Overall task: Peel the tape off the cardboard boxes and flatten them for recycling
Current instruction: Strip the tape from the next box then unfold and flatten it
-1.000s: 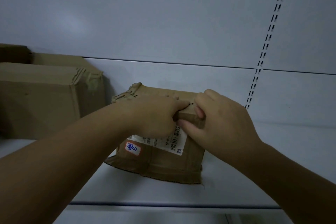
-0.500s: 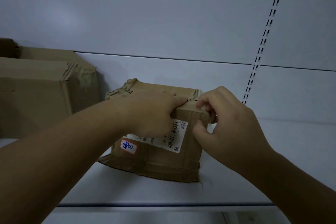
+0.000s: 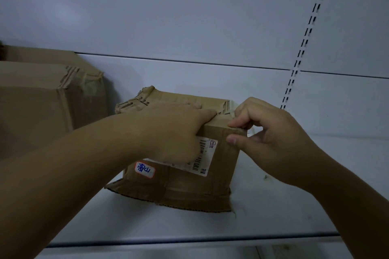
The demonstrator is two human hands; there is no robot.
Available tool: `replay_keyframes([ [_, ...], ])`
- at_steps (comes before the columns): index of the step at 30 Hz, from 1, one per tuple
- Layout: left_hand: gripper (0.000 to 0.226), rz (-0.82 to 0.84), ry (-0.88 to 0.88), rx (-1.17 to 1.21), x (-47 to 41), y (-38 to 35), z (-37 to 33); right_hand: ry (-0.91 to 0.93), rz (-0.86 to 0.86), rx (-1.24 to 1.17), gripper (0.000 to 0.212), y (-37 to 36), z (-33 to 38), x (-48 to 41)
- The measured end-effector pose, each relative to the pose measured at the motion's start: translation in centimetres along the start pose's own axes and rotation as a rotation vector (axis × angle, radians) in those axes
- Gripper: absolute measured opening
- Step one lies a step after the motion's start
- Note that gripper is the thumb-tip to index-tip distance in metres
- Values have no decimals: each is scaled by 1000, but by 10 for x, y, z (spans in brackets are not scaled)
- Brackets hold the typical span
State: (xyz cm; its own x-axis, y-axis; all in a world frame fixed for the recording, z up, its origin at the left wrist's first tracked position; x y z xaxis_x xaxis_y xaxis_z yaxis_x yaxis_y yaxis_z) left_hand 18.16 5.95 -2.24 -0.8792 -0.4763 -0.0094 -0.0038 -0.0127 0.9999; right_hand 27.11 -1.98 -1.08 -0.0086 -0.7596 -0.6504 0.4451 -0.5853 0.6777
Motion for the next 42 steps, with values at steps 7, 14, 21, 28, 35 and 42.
replay_keyframes([
  [7,83,4,-15,-32,0,-1,-1,-213,250,-372,27,10,-14,2],
  [14,85,17,-132,71,4,1,5,5,454,204,39,14,14,-20],
  [21,67,18,-260,270,11,8,12,-56,740,199,15,0,36,-42],
  [28,67,10,-277,311,11,8,12,-4,780,126,8,-9,36,-44],
  [35,76,30,-257,335,7,4,15,80,607,-110,6,-5,24,-27],
  [42,77,34,-248,373,4,2,15,171,414,-330,9,-4,15,-18],
])
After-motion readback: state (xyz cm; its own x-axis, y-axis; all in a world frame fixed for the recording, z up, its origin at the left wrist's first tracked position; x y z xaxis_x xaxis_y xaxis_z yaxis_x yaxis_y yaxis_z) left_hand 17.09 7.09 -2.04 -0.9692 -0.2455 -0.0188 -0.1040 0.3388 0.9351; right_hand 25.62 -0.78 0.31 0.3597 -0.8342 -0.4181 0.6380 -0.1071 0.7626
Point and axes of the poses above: each hand's wrist, its own x-axis away from the middle knuckle, its own y-axis out of the back of the hand, z = x × y, the point moved 8 cm from there along -x, towards the middle knuckle, and after that the axes turned 2 degrees about -y, right-handed, at the moved point
